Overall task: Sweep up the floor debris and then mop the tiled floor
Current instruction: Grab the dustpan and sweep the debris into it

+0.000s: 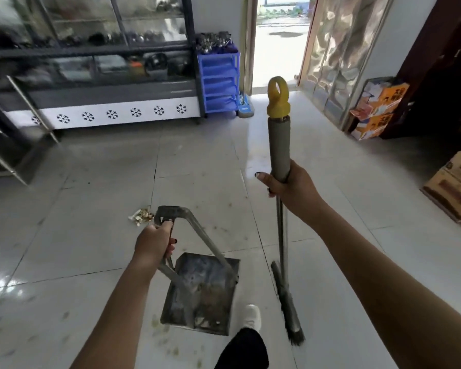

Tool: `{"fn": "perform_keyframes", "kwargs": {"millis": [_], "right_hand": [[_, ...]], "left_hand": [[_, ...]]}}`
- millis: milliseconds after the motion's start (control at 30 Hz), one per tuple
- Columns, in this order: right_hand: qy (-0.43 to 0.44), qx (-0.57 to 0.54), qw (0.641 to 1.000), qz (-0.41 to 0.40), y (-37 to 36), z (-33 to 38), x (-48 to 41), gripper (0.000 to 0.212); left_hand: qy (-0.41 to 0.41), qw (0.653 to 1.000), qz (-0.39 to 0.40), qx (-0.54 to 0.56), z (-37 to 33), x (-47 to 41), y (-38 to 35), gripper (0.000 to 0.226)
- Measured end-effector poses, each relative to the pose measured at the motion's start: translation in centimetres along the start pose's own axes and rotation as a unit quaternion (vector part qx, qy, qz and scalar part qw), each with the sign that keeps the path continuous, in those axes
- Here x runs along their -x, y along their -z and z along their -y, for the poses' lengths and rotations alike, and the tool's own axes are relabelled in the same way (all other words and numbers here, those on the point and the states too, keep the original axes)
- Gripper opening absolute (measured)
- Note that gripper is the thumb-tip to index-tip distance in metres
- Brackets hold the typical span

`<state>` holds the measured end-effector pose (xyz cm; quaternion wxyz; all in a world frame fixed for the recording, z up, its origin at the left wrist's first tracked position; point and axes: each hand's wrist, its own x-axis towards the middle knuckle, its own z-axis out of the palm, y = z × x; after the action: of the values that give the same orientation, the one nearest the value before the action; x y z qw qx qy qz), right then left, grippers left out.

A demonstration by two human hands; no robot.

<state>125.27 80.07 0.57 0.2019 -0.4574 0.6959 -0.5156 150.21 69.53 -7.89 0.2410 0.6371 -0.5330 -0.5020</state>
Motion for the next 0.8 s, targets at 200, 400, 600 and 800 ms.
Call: {"fn": "perform_keyframes", "kwargs": {"millis": [200, 400, 600, 800], "right_hand": [[0.002, 0.019, 0.999, 0.049, -0.6, -4.2, -11.6, 0.027], [0.001, 0.029, 0.994, 0.104, -0.5, -5.8, -21.7, 0.025], [0.023, 0.032, 0.994, 0.105, 0.9, -5.9, -29.3, 0.028], [0.056, 0.015, 0.986, 0.153, -1.1, -6.9, -37.3, 0.026]], "left_hand": [[0.045, 0.999, 0.001, 0.027, -4.1, -8.1, -5.5, 0.031], [0.093, 0.995, -0.013, 0.030, -7.6, -14.7, -8.7, 0.037], [0.099, 0.994, -0.036, 0.041, -10.5, -18.7, -10.4, 0.045], [0.093, 0.990, -0.087, 0.060, -13.6, -22.1, -12.8, 0.044]]}}
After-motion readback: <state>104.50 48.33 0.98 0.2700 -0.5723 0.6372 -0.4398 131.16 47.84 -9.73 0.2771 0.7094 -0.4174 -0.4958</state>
